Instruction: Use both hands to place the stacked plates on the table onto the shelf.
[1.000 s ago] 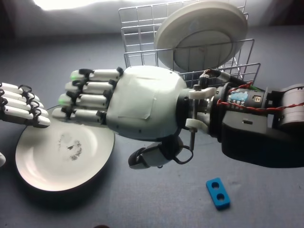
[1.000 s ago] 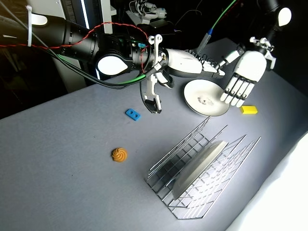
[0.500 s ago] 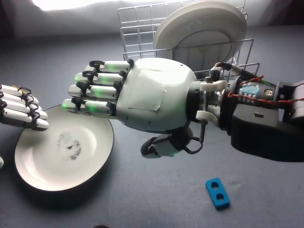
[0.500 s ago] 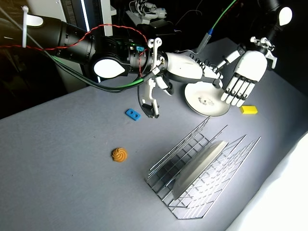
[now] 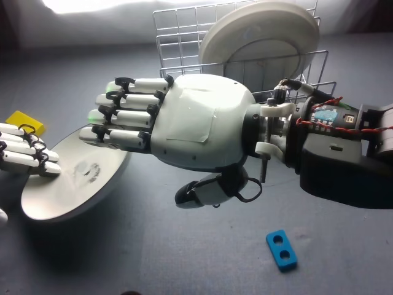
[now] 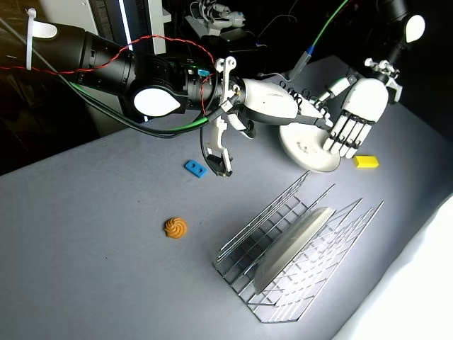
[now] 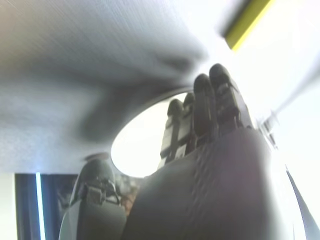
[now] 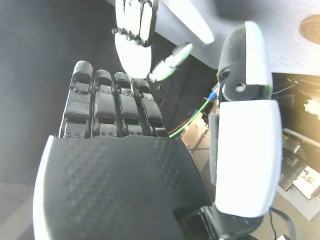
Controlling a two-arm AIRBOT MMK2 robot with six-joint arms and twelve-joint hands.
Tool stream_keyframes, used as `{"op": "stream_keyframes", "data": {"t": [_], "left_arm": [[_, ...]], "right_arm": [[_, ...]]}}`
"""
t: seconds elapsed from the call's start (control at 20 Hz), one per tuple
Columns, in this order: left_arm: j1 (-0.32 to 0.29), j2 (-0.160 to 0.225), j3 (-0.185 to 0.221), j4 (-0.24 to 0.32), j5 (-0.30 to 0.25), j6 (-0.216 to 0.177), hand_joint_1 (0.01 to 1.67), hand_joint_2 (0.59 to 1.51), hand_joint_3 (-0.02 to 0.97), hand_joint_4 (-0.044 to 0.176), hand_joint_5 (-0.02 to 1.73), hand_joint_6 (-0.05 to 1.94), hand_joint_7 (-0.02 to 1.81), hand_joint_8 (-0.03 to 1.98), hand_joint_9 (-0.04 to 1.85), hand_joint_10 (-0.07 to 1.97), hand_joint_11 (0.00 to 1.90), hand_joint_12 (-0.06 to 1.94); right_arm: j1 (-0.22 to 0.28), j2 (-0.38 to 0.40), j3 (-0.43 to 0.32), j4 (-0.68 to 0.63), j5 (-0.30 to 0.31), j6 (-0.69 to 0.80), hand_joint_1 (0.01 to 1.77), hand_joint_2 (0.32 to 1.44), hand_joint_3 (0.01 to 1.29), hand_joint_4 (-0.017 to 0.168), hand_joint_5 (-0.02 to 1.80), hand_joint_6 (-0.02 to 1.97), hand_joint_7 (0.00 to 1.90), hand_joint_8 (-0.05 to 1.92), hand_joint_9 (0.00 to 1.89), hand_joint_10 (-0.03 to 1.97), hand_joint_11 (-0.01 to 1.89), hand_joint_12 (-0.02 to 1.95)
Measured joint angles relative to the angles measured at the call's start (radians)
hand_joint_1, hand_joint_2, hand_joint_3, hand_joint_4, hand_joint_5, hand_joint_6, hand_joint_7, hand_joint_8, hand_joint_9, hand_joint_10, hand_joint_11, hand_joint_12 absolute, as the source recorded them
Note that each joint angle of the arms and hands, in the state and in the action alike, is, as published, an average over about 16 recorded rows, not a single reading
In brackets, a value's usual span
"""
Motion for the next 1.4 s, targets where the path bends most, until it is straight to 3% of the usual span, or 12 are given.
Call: {"op": "stream_keyframes", "data": {"t": [0.45,1.0,1.15,1.4], "left_arm": [[0.041,-0.010,0.008,-0.025,0.006,-0.006,0.01,1.173,0.019,-0.002,0.12,0.00,0.06,-0.01,0.12,0.02,0.02,0.23],[0.042,-0.012,0.010,-0.021,0.007,-0.006,0.01,1.163,0.019,-0.002,0.08,-0.01,0.01,-0.01,0.07,0.02,0.02,0.10],[0.041,-0.014,0.010,-0.019,0.007,-0.006,0.01,1.161,0.019,-0.002,0.07,-0.01,0.01,-0.01,0.07,0.02,0.02,0.10],[0.038,-0.015,0.012,-0.016,0.008,-0.006,0.01,1.164,0.019,-0.002,0.06,-0.01,0.00,-0.01,0.06,0.02,0.02,0.08]], "right_arm": [[-0.003,-0.070,0.075,0.000,0.012,0.000,0.94,0.97,0.01,0.002,0.01,0.04,0.02,0.01,0.02,0.01,0.01,0.23],[-0.027,-0.312,0.333,-0.002,0.029,0.000,0.92,0.99,0.01,0.002,0.05,0.04,0.07,0.01,0.06,0.01,0.01,0.41],[-0.036,-0.373,0.401,-0.004,0.037,0.000,0.90,1.01,0.01,0.002,0.14,0.04,0.17,0.01,0.16,0.02,0.04,0.59],[-0.045,-0.441,0.478,-0.010,0.062,0.001,0.93,1.04,0.01,-0.001,0.39,0.13,0.46,0.07,0.49,0.05,0.22,0.86]]}}
